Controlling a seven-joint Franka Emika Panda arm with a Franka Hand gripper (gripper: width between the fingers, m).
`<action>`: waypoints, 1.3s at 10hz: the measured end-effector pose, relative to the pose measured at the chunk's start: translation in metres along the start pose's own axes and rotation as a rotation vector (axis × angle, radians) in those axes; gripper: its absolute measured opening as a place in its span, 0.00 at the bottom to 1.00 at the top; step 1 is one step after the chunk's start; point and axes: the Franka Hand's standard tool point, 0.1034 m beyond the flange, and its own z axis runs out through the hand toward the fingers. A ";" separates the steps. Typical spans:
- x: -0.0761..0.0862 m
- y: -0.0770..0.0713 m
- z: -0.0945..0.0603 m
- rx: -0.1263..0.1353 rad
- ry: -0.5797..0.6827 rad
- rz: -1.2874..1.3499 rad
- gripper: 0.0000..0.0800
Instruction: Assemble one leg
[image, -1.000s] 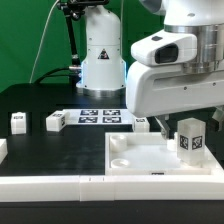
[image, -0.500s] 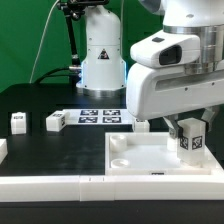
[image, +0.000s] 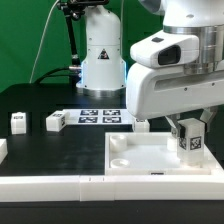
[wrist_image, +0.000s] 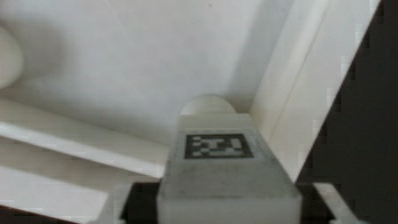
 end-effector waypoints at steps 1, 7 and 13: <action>0.000 -0.001 0.001 0.002 0.003 0.120 0.36; 0.000 -0.002 0.001 0.039 0.024 0.830 0.36; 0.002 -0.002 0.002 0.110 0.019 1.511 0.37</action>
Offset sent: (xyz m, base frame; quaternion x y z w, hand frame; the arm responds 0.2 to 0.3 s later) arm -0.0086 -0.0057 0.0025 -0.0061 -0.0118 0.3237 0.9461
